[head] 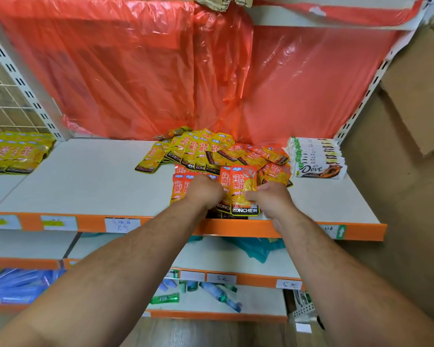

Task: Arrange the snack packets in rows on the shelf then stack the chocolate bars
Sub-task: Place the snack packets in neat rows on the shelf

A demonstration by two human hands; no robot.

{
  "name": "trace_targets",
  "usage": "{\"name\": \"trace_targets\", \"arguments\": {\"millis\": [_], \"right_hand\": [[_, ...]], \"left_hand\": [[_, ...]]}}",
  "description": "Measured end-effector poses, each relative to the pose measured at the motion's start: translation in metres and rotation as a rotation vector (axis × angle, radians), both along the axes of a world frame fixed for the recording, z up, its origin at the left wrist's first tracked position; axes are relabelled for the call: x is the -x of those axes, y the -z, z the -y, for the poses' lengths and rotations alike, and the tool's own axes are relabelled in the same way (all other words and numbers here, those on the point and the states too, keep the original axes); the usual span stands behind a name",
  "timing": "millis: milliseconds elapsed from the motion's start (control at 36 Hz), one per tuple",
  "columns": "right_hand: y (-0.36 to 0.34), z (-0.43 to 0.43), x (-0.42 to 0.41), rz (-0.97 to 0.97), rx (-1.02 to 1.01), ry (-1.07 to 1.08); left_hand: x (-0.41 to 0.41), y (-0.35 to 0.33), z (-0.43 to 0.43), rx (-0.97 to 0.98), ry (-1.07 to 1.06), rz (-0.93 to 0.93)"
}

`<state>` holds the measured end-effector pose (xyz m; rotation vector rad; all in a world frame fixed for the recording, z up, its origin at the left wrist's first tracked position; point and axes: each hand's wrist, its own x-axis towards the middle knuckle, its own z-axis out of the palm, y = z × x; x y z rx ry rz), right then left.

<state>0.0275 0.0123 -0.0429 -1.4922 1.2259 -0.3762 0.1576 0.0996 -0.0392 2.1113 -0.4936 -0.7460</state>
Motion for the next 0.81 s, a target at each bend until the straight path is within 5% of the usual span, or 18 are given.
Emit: {"name": "trace_targets", "arguments": {"millis": [806], "right_hand": [[-0.053,-0.188,-0.162,0.116,-0.019,-0.228]], "left_hand": [[-0.151,-0.022,-0.220,0.247,-0.194,-0.211]]}}
